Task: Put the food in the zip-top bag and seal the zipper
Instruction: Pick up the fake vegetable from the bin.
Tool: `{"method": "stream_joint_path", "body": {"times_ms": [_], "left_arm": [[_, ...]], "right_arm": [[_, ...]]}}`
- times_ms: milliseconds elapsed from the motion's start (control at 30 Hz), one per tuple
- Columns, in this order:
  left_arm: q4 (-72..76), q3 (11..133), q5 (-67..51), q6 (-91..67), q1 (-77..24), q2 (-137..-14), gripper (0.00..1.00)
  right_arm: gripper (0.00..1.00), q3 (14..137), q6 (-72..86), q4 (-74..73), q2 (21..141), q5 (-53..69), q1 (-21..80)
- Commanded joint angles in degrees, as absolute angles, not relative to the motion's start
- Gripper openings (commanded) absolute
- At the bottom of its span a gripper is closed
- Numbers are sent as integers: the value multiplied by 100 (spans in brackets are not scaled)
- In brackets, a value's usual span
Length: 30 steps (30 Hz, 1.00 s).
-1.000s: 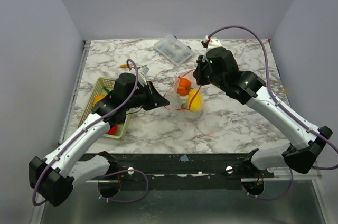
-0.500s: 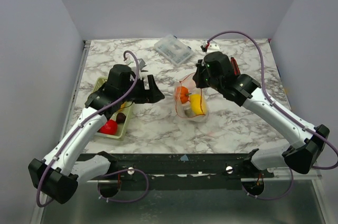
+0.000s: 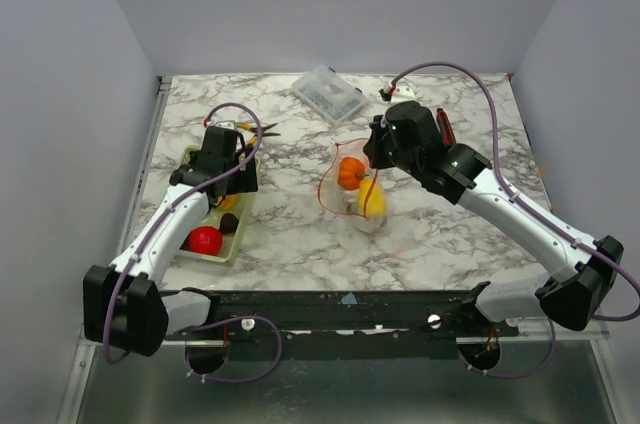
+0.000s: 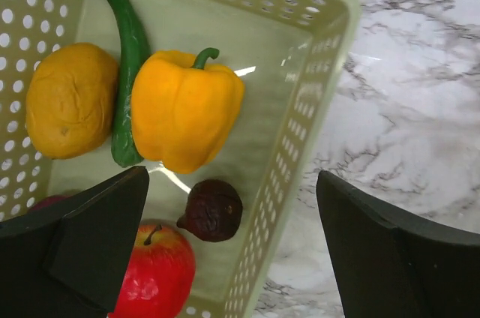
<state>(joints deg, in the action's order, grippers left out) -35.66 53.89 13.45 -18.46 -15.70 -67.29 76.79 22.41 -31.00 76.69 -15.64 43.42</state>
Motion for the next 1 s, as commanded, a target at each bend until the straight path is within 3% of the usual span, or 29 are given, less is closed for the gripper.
{"method": "stream_joint_path", "body": {"times_ms": [0,200,667,833,967], "left_arm": [[-3216,5604,1167,-1648,-1137,-7551,96],[-2975,5638,934,-1292,-814,-8337,96],[-3073,5827,1225,-1234,-756,-8926,94],[-3003,5784,1185,-1270,-748,-8782,83],[-3036,5810,1156,-1307,-747,-8701,60]], "right_arm": [[0,7653,2223,-2868,7427,-1427,4335],[0,7592,2171,-2826,7245,-1329,4340],[0,7463,2097,-2666,7248,-1186,4341],[0,7455,2107,-2645,7310,-1169,4337],[0,7462,2104,-2636,7327,-1169,4337]]}}
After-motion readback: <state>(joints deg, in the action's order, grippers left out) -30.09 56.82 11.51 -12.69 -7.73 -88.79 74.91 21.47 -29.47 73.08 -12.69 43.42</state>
